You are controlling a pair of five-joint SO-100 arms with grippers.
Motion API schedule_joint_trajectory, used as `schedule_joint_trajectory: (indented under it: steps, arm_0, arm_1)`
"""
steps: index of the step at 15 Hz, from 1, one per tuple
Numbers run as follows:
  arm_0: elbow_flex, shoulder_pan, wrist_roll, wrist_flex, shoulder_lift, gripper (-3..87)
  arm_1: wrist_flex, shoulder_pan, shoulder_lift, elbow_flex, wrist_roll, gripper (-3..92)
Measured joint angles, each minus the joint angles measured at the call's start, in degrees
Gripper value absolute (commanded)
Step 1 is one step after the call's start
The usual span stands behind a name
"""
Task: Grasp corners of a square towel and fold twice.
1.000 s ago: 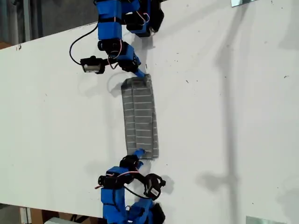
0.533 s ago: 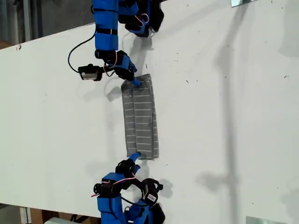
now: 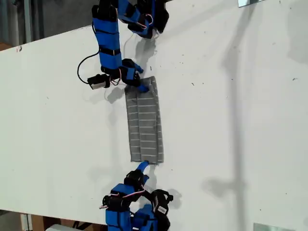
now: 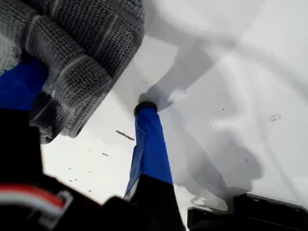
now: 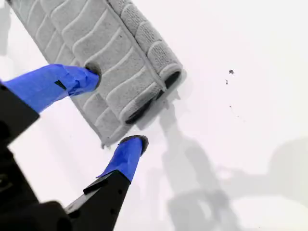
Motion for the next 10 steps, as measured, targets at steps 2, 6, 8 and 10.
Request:
schedule_joint_trajectory:
  steps: [2,6,8,10]
  arm_0:
    - [15.56,1.67,-4.66,-4.31,16.35,32.7]
    - [33.75,5.36,-13.27,-3.6,44.38,32.1]
    - [39.46,6.59,-16.08,-0.18,58.36,31.6]
    - [42.36,8.0,-17.14,2.37,68.03,31.6]
  arm_1:
    - [-0.7,0.26,-1.32,-0.62,-0.18,33.8]
    - [-0.7,-1.85,-6.06,-7.21,-0.26,29.8]
    - [-0.79,-3.16,-8.44,-10.81,-0.26,22.3]
    - [-0.79,-3.87,-10.63,-13.1,0.09,5.6]
